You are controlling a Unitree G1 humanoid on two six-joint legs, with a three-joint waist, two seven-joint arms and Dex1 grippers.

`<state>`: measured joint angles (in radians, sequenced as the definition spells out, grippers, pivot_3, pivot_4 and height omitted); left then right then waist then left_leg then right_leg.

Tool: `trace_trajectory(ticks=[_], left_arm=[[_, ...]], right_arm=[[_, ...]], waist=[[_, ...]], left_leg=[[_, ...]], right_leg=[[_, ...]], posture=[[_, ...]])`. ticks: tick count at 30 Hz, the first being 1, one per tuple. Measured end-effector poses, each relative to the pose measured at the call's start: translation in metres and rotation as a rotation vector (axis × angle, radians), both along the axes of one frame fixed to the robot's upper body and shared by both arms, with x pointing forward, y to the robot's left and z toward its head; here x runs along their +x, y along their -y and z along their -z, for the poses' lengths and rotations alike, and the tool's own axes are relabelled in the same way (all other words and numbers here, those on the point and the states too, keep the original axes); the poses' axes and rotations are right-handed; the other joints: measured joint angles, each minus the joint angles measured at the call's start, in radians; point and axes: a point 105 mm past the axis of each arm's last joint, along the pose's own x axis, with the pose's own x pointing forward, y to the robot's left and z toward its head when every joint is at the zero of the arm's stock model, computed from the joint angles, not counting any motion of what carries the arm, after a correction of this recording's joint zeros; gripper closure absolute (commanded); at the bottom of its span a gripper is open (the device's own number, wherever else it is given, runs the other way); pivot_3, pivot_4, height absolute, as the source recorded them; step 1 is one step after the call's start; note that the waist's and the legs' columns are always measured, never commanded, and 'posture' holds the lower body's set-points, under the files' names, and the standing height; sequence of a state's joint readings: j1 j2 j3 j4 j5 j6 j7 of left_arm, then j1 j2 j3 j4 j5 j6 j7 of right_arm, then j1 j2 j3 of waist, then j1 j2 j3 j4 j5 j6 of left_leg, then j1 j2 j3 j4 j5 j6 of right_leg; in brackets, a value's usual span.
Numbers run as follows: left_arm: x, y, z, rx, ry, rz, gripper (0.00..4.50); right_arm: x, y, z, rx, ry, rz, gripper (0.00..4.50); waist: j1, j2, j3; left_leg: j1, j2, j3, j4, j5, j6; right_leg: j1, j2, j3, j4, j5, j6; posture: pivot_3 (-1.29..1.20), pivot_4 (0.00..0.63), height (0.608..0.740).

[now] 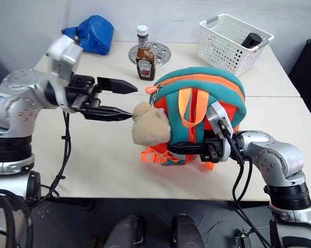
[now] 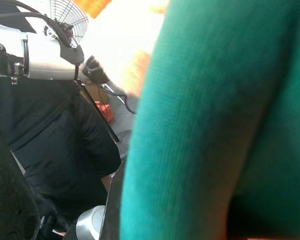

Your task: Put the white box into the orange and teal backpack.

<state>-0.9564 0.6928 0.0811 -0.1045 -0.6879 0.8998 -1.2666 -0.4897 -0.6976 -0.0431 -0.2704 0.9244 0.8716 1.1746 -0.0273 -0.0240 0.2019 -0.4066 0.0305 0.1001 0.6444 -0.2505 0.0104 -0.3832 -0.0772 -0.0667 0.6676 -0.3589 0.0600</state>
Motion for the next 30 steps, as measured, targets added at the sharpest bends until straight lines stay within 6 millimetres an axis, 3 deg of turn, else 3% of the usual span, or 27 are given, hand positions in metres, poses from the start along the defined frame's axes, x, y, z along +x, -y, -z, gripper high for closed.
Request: trace_trajectory(ticks=[3, 8, 12, 15, 18, 22, 26, 28, 30], left_arm=[[-0.010, 0.004, -0.004, -0.006, 0.000, 0.010, 0.48], [-0.006, 0.011, 0.023, 0.077, -0.017, -0.048, 0.48], [0.019, 0.016, 0.050, 0.203, 0.106, -0.195, 0.48], [0.035, 0.020, 0.055, 0.207, 0.196, -0.269, 0.48], [0.040, 0.018, 0.049, 0.202, 0.288, -0.311, 0.48], [0.031, 0.009, 0.030, 0.108, 0.275, -0.290, 0.48], [0.010, -0.017, 0.009, 0.066, 0.241, -0.254, 0.31], [0.011, -0.029, 0.005, 0.069, 0.229, -0.278, 0.01], [0.019, -0.040, 0.004, 0.072, 0.225, -0.325, 0.01]], right_arm=[[0.000, 0.000, 0.000, -0.001, 0.000, 0.001, 4.50], [0.000, 0.000, 0.000, -0.001, -0.001, -0.001, 4.50], [0.000, 0.000, 0.000, 0.000, -0.002, -0.005, 4.50], [-0.002, -0.001, -0.001, 0.005, -0.003, -0.016, 4.50], [-0.002, -0.001, -0.001, 0.006, -0.004, -0.018, 4.50], [-0.002, -0.001, -0.001, 0.006, -0.003, -0.019, 4.50], [-0.002, -0.001, -0.001, 0.006, -0.005, -0.018, 4.50], [-0.002, -0.001, -0.001, 0.006, -0.005, -0.016, 4.50], [-0.001, 0.000, -0.001, 0.007, -0.005, -0.013, 4.50]], waist=[[0.000, 0.000, 0.000], [0.000, 0.000, 0.000], [0.002, 0.000, 0.000], [0.003, 0.000, 0.000], [0.000, 0.000, 0.000], [-0.002, 0.000, 0.000], [-0.001, 0.000, 0.000], [0.000, 0.000, 0.000], [0.002, 0.000, 0.000]], left_leg=[[0.001, 0.000, -0.001, 0.000, 0.000, 0.000], [0.002, 0.000, -0.001, 0.000, 0.000, 0.000], [0.002, 0.000, -0.001, 0.000, 0.000, 0.000], [0.002, 0.000, -0.001, 0.000, -0.002, 0.003], [0.002, 0.000, -0.001, 0.000, -0.004, 0.005], [0.001, 0.000, -0.001, 0.000, -0.003, 0.004], [0.002, 0.000, -0.002, -0.001, -0.002, 0.002], [0.002, 0.000, -0.002, 0.000, -0.002, 0.002], [0.002, 0.000, -0.002, 0.000, -0.003, 0.004]], right_leg=[[0.002, 0.000, -0.001, -0.001, 0.000, 0.000], [0.003, 0.000, -0.001, -0.001, 0.000, 0.000], [0.004, 0.000, -0.002, -0.003, 0.000, 0.000], [0.004, 0.000, -0.002, -0.004, 0.000, 0.000], [0.004, 0.000, -0.002, -0.004, 0.000, 0.000], [0.004, 0.000, -0.002, -0.005, 0.000, 0.000], [0.004, 0.000, -0.002, -0.004, 0.000, 0.000], [0.005, 0.000, -0.003, -0.005, 0.000, 0.000], [0.006, 0.000, -0.003, -0.005, 0.000, 0.000]], posture=[[0.00, 0.150, 0.740], [0.00, 0.150, 0.740], [0.00, 0.150, 0.740], [0.00, 0.150, 0.740], [0.00, 0.150, 0.740], [0.00, 0.150, 0.740], [0.00, 0.150, 0.740], [0.00, 0.150, 0.740], [0.00, 0.150, 0.740]])
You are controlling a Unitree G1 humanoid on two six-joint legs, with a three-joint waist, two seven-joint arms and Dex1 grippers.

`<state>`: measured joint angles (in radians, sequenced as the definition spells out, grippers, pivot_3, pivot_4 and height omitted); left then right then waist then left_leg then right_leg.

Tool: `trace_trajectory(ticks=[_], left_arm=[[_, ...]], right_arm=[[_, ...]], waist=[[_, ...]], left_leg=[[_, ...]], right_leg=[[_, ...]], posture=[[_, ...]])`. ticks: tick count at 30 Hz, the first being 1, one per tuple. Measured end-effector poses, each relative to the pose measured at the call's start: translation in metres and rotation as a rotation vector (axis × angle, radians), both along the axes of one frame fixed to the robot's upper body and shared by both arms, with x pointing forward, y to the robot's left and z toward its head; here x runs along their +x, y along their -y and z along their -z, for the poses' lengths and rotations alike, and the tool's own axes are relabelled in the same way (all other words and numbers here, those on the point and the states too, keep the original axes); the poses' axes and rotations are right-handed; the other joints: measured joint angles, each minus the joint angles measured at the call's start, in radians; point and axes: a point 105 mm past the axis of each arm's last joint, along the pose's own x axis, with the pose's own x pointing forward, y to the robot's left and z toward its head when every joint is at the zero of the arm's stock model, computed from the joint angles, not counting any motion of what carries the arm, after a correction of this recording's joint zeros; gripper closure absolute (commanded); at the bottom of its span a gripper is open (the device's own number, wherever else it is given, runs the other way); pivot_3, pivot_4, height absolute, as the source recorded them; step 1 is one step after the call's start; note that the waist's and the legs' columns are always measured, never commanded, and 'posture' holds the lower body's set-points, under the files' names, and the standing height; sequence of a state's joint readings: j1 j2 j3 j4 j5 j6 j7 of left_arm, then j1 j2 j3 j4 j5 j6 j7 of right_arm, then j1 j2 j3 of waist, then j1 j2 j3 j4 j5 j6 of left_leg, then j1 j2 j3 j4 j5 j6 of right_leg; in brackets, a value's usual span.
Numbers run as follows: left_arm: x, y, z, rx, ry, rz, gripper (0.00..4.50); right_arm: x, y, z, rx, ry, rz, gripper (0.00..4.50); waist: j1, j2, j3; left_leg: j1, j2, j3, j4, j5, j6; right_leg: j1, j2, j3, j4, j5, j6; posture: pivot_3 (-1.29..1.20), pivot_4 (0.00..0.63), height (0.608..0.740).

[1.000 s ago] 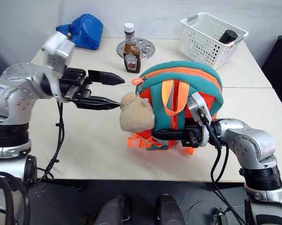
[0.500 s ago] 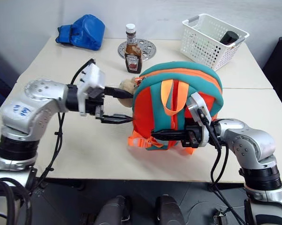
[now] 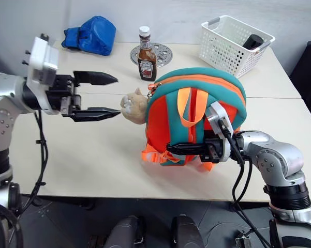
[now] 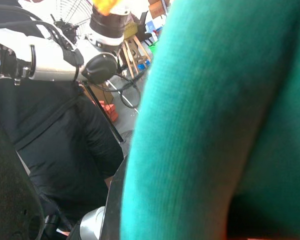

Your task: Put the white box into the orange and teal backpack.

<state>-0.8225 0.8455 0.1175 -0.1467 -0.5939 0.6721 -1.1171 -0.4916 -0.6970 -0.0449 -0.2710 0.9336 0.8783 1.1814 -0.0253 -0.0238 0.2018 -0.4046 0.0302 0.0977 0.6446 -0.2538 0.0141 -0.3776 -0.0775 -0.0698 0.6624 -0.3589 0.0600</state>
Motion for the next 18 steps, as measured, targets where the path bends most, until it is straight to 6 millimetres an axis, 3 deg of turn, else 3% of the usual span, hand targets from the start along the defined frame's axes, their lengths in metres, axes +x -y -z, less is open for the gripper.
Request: trace_trajectory(ticks=[12, 18], left_arm=[[0.043, 0.026, 0.046, 0.092, -0.014, -0.062, 0.01], [0.051, 0.038, 0.044, 0.051, -0.018, -0.036, 0.01]], right_arm=[[0.000, 0.000, 0.000, 0.008, -0.007, 0.009, 4.50], [0.000, 0.000, 0.000, 0.012, -0.010, 0.006, 4.50]], waist=[[-0.002, 0.000, 0.000], [0.001, 0.000, 0.000]], left_leg=[[-0.001, 0.000, -0.001, 0.000, -0.001, 0.001], [-0.001, 0.000, -0.001, 0.001, -0.001, 0.001]], right_leg=[[0.000, 0.000, -0.001, 0.000, 0.000, 0.001], [0.000, 0.000, -0.002, -0.001, 0.001, 0.001]], posture=[[0.00, 0.150, 0.740], [0.00, 0.150, 0.740]])
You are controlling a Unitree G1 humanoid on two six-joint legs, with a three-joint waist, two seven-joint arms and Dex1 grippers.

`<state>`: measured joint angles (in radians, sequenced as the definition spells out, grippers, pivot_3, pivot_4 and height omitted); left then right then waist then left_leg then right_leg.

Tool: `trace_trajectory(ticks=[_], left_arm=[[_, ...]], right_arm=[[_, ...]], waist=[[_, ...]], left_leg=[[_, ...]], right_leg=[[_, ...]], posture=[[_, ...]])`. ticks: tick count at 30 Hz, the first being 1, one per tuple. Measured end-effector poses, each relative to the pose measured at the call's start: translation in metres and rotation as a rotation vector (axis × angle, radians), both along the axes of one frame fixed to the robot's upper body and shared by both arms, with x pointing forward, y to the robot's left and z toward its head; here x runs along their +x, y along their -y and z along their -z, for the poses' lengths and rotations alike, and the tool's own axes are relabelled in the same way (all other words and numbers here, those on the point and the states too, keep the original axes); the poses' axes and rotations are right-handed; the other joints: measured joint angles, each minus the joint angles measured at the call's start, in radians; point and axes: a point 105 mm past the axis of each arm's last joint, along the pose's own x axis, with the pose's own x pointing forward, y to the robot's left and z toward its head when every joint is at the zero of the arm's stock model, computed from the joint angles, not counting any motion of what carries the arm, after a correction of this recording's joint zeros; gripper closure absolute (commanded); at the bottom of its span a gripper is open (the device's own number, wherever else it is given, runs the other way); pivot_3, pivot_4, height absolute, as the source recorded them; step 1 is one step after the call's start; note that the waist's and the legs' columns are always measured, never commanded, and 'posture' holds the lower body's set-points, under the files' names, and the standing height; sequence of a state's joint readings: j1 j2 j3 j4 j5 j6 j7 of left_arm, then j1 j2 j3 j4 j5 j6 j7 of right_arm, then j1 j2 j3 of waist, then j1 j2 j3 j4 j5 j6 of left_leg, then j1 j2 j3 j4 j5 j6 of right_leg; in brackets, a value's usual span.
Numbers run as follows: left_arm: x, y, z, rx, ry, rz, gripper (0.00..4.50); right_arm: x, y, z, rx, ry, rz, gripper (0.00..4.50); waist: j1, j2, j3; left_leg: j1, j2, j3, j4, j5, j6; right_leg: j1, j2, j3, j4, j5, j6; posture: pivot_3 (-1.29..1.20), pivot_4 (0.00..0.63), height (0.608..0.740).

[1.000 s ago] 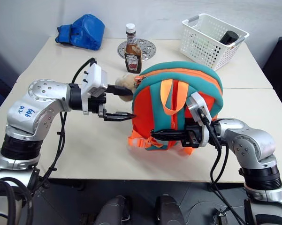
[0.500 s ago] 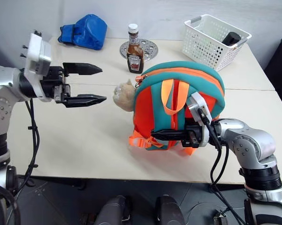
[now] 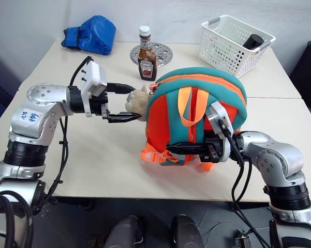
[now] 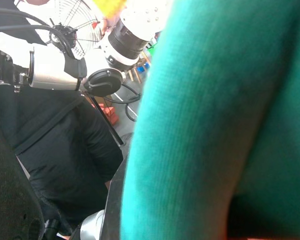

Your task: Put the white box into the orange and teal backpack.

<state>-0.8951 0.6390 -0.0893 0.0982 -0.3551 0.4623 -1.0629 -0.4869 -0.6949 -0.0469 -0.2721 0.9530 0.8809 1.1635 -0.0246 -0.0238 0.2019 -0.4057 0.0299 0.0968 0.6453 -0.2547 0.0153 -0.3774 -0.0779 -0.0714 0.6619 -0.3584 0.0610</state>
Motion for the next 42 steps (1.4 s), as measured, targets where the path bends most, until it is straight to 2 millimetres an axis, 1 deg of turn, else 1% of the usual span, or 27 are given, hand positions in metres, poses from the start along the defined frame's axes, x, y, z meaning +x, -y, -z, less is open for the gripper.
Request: trace_trajectory(ticks=[1, 4, 7, 11, 14, 16, 20, 21, 26, 27, 29, 33, 35, 36, 40, 42], left_arm=[[0.000, 0.003, -0.001, -0.007, 0.001, 0.011, 0.01], [0.003, 0.007, -0.002, -0.025, -0.014, 0.021, 0.58], [0.002, 0.006, -0.003, -0.016, -0.017, 0.035, 1.50], [0.004, 0.000, 0.000, -0.005, -0.037, 0.031, 2.67], [0.004, -0.001, -0.001, 0.004, -0.029, 0.039, 3.38], [0.004, -0.002, -0.003, 0.011, -0.025, 0.043, 3.67], [0.005, -0.009, -0.009, 0.047, -0.006, 0.043, 3.78], [0.005, -0.012, -0.013, 0.067, 0.009, 0.039, 3.78], [0.004, -0.035, -0.049, 0.170, 0.124, 0.005, 3.78], [0.003, -0.040, -0.054, 0.189, 0.142, 0.004, 3.78], [0.003, -0.046, -0.056, 0.212, 0.148, 0.003, 3.78], [0.001, -0.053, -0.046, 0.251, 0.110, 0.021, 3.78], [-0.003, -0.058, -0.034, 0.286, 0.090, 0.030, 3.78], [-0.005, -0.060, -0.025, 0.308, 0.076, 0.034, 3.78], [-0.010, -0.074, 0.022, 0.466, 0.043, 0.026, 3.78], [-0.008, -0.077, 0.038, 0.515, 0.046, 0.012, 3.78]], right_arm=[[0.000, 0.000, 0.000, 0.000, 0.000, 0.000, 4.50], [0.000, 0.000, 0.000, 0.000, 0.000, 0.002, 4.50], [0.001, 0.000, 0.000, -0.001, 0.000, 0.006, 4.50], [0.001, 0.000, 0.000, 0.000, 0.000, 0.011, 4.50], [0.002, -0.001, 0.000, 0.001, 0.000, 0.015, 4.50], [0.002, -0.001, 0.000, 0.003, -0.001, 0.016, 4.50], [0.002, -0.002, 0.000, 0.011, -0.003, 0.015, 4.50], [0.002, -0.002, 0.000, 0.013, -0.004, 0.014, 4.50], [0.001, -0.002, 0.001, 0.019, -0.012, 0.017, 4.50], [0.001, -0.001, 0.002, 0.021, -0.016, 0.018, 4.50], [0.001, -0.001, 0.004, 0.024, -0.025, 0.023, 4.50], [0.002, -0.003, 0.005, 0.037, -0.026, 0.034, 4.50], [0.003, -0.005, 0.005, 0.046, -0.023, 0.042, 4.50], [0.003, -0.005, 0.005, 0.047, -0.021, 0.047, 4.50], [0.005, -0.005, 0.004, 0.051, -0.015, 0.060, 4.50], [0.005, -0.005, 0.004, 0.051, -0.014, 0.063, 4.50]], waist=[[0.000, 0.000, 0.000], [-0.002, 0.000, 0.000], [-0.003, 0.000, 0.000], [-0.001, 0.000, 0.000], [-0.001, 0.000, 0.000], [-0.002, 0.000, 0.000], [-0.003, 0.000, 0.000], [-0.003, 0.000, 0.000], [-0.003, 0.000, 0.000], [-0.003, 0.000, 0.000], [-0.003, 0.000, 0.000], [-0.005, 0.000, 0.000], [-0.007, 0.000, 0.000], [-0.007, 0.000, 0.000], [-0.006, 0.000, 0.000], [-0.003, 0.000, 0.000]], left_leg=[[0.000, 0.000, 0.000, 0.000, 0.000, 0.000], [0.000, 0.000, 0.000, 0.000, 0.000, 0.000], [0.000, 0.000, 0.000, 0.000, 0.000, -0.001], [0.000, 0.000, 0.000, 0.000, 0.000, 0.000], [0.000, 0.000, 0.000, 0.000, 0.000, 0.000], [0.000, 0.000, 0.000, 0.000, 0.000, 0.000], [0.000, 0.000, 0.000, 0.000, 0.000, 0.000], [0.000, 0.000, 0.000, 0.000, 0.000, 0.000], [0.000, 0.000, 0.000, -0.001, 0.000, 0.000], [0.000, 0.000, 0.000, -0.001, 0.000, 0.000], [0.000, 0.000, 0.000, 0.000, -0.001, 0.001], [0.000, 0.000, 0.000, -0.001, -0.001, 0.001], [0.000, 0.000, 0.000, -0.001, -0.001, 0.001], [0.000, 0.000, 0.000, -0.001, -0.001, 0.001], [0.000, 0.001, 0.000, -0.001, -0.001, 0.002], [0.000, 0.001, 0.000, 0.000, -0.002, 0.004]], right_leg=[[0.000, 0.000, 0.000, 0.000, 0.000, 0.000], [0.000, 0.000, 0.000, 0.000, 0.000, 0.000], [0.000, 0.000, 0.000, 0.000, 0.000, 0.000], [0.000, 0.000, 0.000, 0.000, 0.000, 0.000], [0.000, 0.000, 0.000, 0.000, 0.000, 0.000], [0.000, 0.000, 0.000, 0.000, 0.000, 0.000], [0.000, 0.000, 0.000, 0.000, 0.000, 0.000], [0.000, 0.000, 0.000, 0.000, 0.000, 0.000], [0.000, 0.000, 0.000, 0.000, 0.000, 0.000], [0.000, 0.000, -0.001, -0.001, 0.000, 0.000], [0.000, 0.000, 0.000, 0.000, 0.000, 0.000], [-0.001, 0.000, 0.000, 0.000, 0.000, 0.000], [-0.001, 0.000, 0.000, 0.000, 0.000, 0.000], [-0.001, 0.000, 0.000, 0.000, 0.000, 0.000], [-0.001, 0.000, 0.000, 0.001, 0.000, 0.000], [-0.001, 0.000, 0.000, 0.000, 0.000, 0.000]], posture=[[0.00, 0.150, 0.740], [0.00, 0.150, 0.740], [0.00, 0.150, 0.740], [0.00, 0.150, 0.740], [0.00, 0.150, 0.740], [0.00, 0.150, 0.740], [0.00, 0.150, 0.740], [0.00, 0.150, 0.740], [0.00, 0.150, 0.740], [0.00, 0.150, 0.740], [0.00, 0.150, 0.740], [0.00, 0.150, 0.740], [0.00, 0.150, 0.740], [0.00, 0.150, 0.740], [0.00, 0.150, 0.740], [0.00, 0.150, 0.740]])
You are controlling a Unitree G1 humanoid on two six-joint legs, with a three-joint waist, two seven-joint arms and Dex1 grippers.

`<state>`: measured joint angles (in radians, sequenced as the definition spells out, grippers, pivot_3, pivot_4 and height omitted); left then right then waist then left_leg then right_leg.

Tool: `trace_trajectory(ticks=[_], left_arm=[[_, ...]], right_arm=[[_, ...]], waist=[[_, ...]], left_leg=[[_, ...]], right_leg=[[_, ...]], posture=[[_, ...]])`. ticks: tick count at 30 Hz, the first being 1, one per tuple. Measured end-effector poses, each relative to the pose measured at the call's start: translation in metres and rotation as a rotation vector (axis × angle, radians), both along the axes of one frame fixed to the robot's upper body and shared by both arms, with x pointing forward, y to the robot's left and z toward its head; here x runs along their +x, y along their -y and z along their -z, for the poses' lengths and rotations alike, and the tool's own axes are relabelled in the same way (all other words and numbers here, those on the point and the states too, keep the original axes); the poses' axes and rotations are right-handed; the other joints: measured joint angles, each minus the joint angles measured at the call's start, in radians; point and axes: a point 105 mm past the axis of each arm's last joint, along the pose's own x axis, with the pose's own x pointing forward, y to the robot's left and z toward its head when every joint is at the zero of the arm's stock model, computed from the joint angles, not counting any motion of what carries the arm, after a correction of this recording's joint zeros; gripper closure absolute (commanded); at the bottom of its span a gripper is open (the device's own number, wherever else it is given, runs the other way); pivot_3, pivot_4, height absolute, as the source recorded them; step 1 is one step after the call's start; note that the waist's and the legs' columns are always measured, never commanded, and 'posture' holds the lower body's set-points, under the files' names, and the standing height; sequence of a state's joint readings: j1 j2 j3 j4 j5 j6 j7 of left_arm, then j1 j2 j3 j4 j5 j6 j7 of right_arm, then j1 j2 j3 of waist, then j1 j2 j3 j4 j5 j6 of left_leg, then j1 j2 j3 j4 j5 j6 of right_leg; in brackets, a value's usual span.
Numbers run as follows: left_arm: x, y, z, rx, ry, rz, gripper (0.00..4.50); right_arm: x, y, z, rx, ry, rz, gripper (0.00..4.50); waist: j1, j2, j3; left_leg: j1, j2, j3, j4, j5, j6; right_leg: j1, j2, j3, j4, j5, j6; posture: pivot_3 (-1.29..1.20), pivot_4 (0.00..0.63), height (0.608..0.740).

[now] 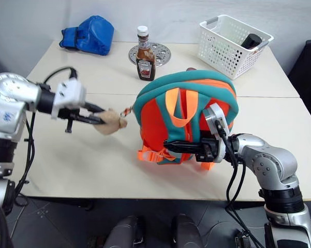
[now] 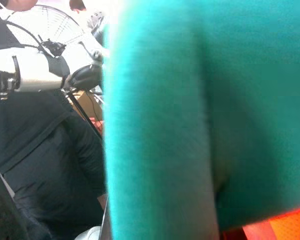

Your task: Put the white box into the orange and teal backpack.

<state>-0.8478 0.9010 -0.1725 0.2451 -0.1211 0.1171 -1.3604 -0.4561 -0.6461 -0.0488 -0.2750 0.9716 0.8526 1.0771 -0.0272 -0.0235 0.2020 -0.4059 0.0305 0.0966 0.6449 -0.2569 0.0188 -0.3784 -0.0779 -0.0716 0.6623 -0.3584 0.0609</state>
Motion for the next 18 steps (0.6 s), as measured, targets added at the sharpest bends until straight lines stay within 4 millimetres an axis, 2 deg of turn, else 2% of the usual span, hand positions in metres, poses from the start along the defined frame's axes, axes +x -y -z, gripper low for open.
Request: trace_trajectory(ticks=[3, 6, 9, 10, 13, 18], left_arm=[[0.006, 0.009, 0.006, -0.014, 0.036, 0.000, 3.78], [0.015, 0.028, 0.013, -0.068, 0.071, -0.003, 3.78], [0.029, 0.055, 0.034, -0.125, 0.090, -0.016, 3.78], [0.031, 0.059, 0.039, -0.135, 0.088, -0.025, 3.78], [0.033, 0.062, 0.041, -0.144, 0.096, -0.036, 3.78], [0.029, 0.053, 0.052, -0.089, 0.088, -0.027, 3.78]], right_arm=[[0.000, 0.000, 0.000, 0.002, 0.002, 0.001, 4.50], [0.000, 0.000, -0.001, 0.003, 0.004, 0.001, 4.50], [0.000, 0.000, -0.001, 0.005, 0.007, -0.005, 4.50], [-0.001, 0.000, -0.001, 0.006, 0.009, -0.010, 4.50], [-0.003, 0.000, -0.002, 0.006, 0.020, -0.022, 4.50], [-0.015, -0.008, -0.008, -0.003, 0.063, -0.066, 4.50]], waist=[[0.004, 0.000, 0.000], [0.006, 0.000, 0.000], [0.009, 0.000, 0.000], [0.010, 0.000, 0.000], [0.005, 0.000, 0.000], [0.002, 0.000, 0.000]], left_leg=[[0.000, -0.001, 0.000, 0.001, -0.001, 0.002], [0.000, -0.001, 0.000, 0.001, -0.001, 0.002], [-0.001, -0.001, 0.000, 0.002, -0.001, 0.002], [-0.001, -0.001, 0.000, 0.002, -0.001, 0.002], [0.000, -0.001, 0.000, 0.001, -0.001, 0.002], [0.000, -0.001, -0.001, 0.001, -0.001, 0.002]], right_leg=[[0.000, -0.001, 0.000, 0.000, 0.000, 0.000], [0.001, -0.001, 0.000, -0.001, 0.000, 0.001], [0.001, -0.001, -0.001, -0.001, 0.000, 0.001], [0.001, -0.001, -0.001, 0.000, 0.001, 0.001], [0.001, -0.001, -0.001, 0.000, 0.001, 0.001], [0.001, -0.001, -0.002, 0.000, 0.001, 0.001]], posture=[[0.00, 0.150, 0.740], [0.00, 0.150, 0.740], [0.00, 0.150, 0.740], [0.00, 0.150, 0.740], [0.00, 0.150, 0.740], [0.00, 0.150, 0.740]])
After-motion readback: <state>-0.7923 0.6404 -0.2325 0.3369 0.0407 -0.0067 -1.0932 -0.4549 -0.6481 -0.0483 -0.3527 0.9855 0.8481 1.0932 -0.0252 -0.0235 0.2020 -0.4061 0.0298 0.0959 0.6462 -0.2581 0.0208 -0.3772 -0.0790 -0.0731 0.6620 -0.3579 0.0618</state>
